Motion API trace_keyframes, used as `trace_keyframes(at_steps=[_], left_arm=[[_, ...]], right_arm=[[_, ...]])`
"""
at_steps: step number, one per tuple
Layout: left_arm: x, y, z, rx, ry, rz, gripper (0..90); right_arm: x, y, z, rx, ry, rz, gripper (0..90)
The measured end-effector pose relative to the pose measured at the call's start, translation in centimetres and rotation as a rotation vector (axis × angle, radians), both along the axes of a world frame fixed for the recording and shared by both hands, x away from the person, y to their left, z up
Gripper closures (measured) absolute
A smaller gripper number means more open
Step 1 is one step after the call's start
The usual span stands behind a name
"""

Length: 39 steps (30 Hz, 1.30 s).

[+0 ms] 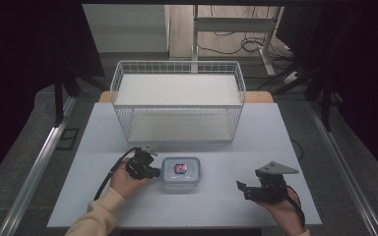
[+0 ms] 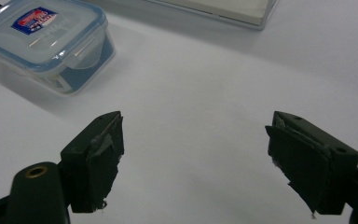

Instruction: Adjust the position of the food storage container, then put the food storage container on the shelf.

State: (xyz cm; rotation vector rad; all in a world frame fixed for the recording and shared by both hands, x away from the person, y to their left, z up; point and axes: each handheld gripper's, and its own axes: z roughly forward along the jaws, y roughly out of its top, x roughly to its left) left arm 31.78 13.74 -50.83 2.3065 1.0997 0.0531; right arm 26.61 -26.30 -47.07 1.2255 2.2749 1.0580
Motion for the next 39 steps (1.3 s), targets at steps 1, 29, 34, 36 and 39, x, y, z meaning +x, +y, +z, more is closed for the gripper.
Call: trace_keyframes(at_steps=[1,29,34,36,39], left_arm=[[-0.1,0.3,0.2,0.009,-0.013,-0.002,90.0],[-5.1,6.5,3.1,-0.192,-0.137,0.237,24.3],[-5.0,6.5,3.2,-0.23,-0.113,0.246,18.0],[-5.0,6.4,3.3,-0.257,-0.113,0.234,16.8],[-5.0,6.2,3.1,-0.264,-0.113,0.225,17.0]], right_arm=[[0.0,0.0,0.0,0.0,0.0,0.0,18.6],[0.0,0.3,-0.4,-0.01,-0.012,0.014,17.0],[0.0,0.2,-0.2,0.026,-0.004,0.012,16.9],[0.0,0.3,-0.1,0.035,-0.004,0.019,16.9],[0.1,0.5,-0.1,0.048,0.003,0.028,16.8]])
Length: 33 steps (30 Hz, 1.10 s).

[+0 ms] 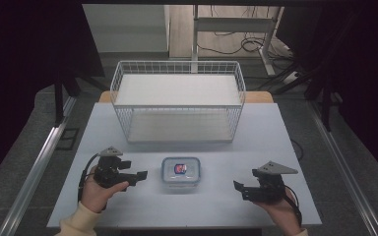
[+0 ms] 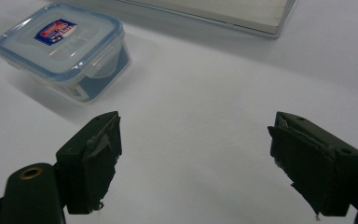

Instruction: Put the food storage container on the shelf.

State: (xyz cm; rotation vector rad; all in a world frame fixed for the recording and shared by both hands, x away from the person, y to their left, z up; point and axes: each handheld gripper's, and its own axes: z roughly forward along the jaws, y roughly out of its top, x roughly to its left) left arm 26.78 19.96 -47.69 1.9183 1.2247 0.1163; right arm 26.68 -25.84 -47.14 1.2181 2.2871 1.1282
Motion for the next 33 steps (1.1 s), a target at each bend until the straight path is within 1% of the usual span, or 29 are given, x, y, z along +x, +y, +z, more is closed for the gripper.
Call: trace_keyframes(at_steps=[1,5,6,7,9,10,12,14,15,16,17,19,21,22,25,28,31,33], left_arm=[[0.0,0.0,0.0,-0.003,0.002,0.0,16.7],[0.1,0.0,-0.1,-0.007,0.012,0.002,16.3],[0.2,0.0,0.0,-0.005,0.011,0.003,16.3],[0.2,0.1,0.0,-0.001,0.009,0.012,16.3],[0.3,0.1,0.0,0.003,0.009,0.028,17.2],[0.5,0.1,-0.1,0.002,0.018,0.033,17.3],[0.7,0.0,-0.1,0.001,0.026,0.033,17.3],[1.0,-0.1,-0.3,-0.009,0.04,0.034,17.3],[1.3,-0.5,-0.6,-0.019,0.056,0.021,17.5],[1.3,-0.5,-0.6,-0.019,0.056,0.021,17.5],[1.5,-0.7,-0.7,-0.024,0.066,0.015,17.5],[1.8,-1.1,-0.8,-0.034,0.08,0.004,17.5],[2.1,-1.3,-0.8,-0.055,0.096,-0.009,17.5],[2.3,-1.4,-0.8,-0.076,0.107,-0.014,17.4],[2.8,-1.6,-0.9,-0.123,0.135,-0.022,17.3],[3.5,-1.9,-1.3,-0.165,0.172,-0.025,16.6],[3.9,-2.2,-1.7,-0.188,0.188,-0.029,16.3],[4.1,-2.3,-1.8,-0.193,0.184,-0.018,16.8]], right_arm=[[0.0,0.1,-0.1,0.006,0.008,0.004,16.8],[0.1,0.4,-0.1,0.01,0.016,0.009,16.8],[0.1,0.7,0.0,0.012,0.026,0.003,16.4],[0.1,0.7,0.0,0.012,0.026,0.003,16.4],[0.4,0.9,0.1,0.026,0.065,-0.017,16.2],[0.6,1.1,0.3,0.051,0.088,-0.021,16.1],[0.7,1.3,0.3,0.057,0.094,-0.024,15.9],[1.0,1.8,0.4,0.07,0.115,-0.02,15.7],[1.3,2.4,0.4,0.086,0.151,-0.008,15.3],[1.3,2.4,0.4,0.086,0.151,-0.008,15.3],[1.4,2.7,0.3,0.098,0.164,0.002,15.3],[1.7,3.4,0.1,0.098,0.186,0.017,15.1],[1.9,3.9,-0.1,0.103,0.199,0.03,15.0],[2.3,4.5,-0.3,0.102,0.21,0.041,14.9],[2.6,5.0,-0.4,0.109,0.221,0.049,14.9],[3.3,5.8,-0.4,0.135,0.242,0.065,14.8],[3.9,6.6,-0.5,0.17,0.272,0.087,15.0],[4.5,7.1,-0.8,0.182,0.291,0.089,15.1]])
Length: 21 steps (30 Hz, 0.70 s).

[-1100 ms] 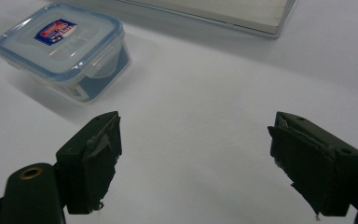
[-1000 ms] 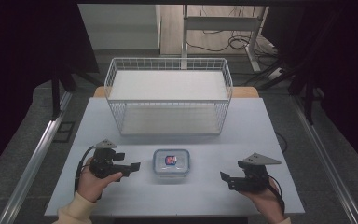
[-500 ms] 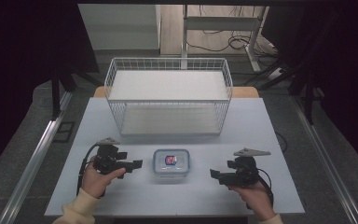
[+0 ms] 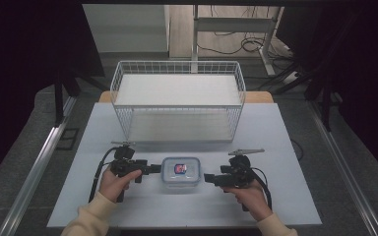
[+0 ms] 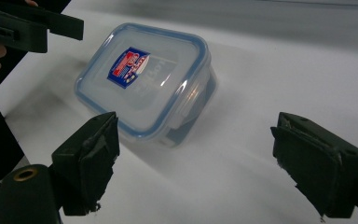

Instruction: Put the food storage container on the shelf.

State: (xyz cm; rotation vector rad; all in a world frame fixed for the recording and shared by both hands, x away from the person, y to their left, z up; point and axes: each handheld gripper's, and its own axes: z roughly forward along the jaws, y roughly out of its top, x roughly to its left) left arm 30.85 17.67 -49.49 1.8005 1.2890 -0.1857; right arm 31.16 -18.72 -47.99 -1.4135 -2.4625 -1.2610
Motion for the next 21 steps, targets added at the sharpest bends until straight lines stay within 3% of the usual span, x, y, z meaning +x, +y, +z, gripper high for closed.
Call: trace_keyframes(at_steps=[2,8,14,17,21], left_arm=[[0.2,-0.1,-0.2,-0.013,-0.003,0.011,17.2],[1.0,-1.1,-1.3,-0.05,0.045,-0.025,17.2],[1.4,-1.9,-2.3,-0.058,0.06,-0.042,18.3],[1.5,-2.3,-2.8,-0.086,0.087,-0.057,18.4],[1.5,-2.6,-3.2,-0.088,0.094,-0.061,20.7]], right_arm=[[0.2,0.1,-0.2,0.005,0.007,-0.002,15.2],[1.5,1.3,-0.9,0.047,0.06,-0.003,16.2],[2.7,3.2,-2.3,0.083,0.13,0.012,16.9],[3.0,3.7,-2.5,0.08,0.137,0.021,17.0],[3.2,4.2,-3.2,0.091,0.16,0.032,19.4]])
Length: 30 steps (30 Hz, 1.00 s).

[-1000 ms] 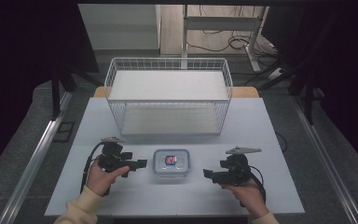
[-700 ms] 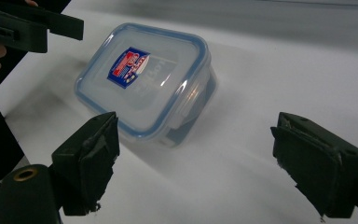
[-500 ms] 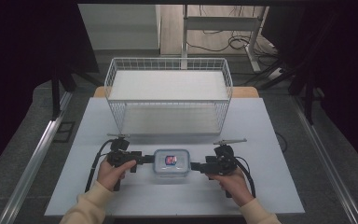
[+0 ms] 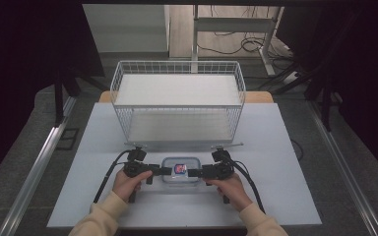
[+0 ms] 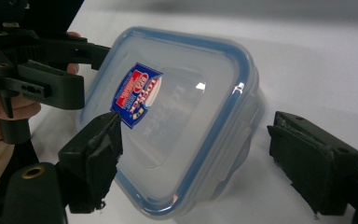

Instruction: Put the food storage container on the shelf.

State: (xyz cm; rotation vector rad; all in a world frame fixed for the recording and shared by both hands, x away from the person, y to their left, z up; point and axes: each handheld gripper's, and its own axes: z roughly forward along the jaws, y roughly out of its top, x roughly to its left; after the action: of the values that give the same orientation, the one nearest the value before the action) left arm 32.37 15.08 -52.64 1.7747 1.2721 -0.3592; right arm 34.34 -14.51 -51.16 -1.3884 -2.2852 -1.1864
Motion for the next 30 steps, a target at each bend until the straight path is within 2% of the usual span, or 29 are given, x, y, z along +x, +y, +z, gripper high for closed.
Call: trace_keyframes(at_steps=[3,7,10,11,16,18,21,27,30], left_arm=[[-0.1,-0.2,-0.2,0.004,0.009,-0.013,23.8],[0.0,0.0,-0.8,-0.064,0.049,-0.016,30.3],[0.0,0.3,-1.1,-0.065,0.066,-0.007,33.7],[0.1,0.4,-1.2,-0.084,0.078,-0.007,34.9],[0.0,0.4,-1.0,-0.085,0.083,0.009,40.3],[-0.1,0.5,-0.9,-0.087,0.083,0.019,42.6],[-0.2,0.4,-0.8,-0.081,0.078,0.024,43.1],[-0.6,0.6,-0.8,-0.104,0.073,0.046,46.8],[-0.9,0.4,-0.5,-0.086,0.056,0.051,47.4]], right_arm=[[0.0,-0.1,-0.2,0.021,0.017,0.005,22.5],[-0.1,0.1,-0.3,0.03,0.033,0.009,25.9],[0.0,0.0,-0.5,0.027,0.045,0.004,28.8],[0.1,-0.1,-0.5,0.036,0.052,-0.004,30.4],[0.3,-0.6,-0.8,0.075,0.092,-0.024,34.8],[0.3,-0.8,-0.7,0.087,0.098,-0.035,39.6],[0.3,-1.3,-0.9,0.121,0.116,-0.06,43.0],[-0.2,-1.2,-0.6,0.113,0.077,-0.056,45.1],[-0.3,-1.5,-0.6,0.13,0.088,-0.06,46.6]])
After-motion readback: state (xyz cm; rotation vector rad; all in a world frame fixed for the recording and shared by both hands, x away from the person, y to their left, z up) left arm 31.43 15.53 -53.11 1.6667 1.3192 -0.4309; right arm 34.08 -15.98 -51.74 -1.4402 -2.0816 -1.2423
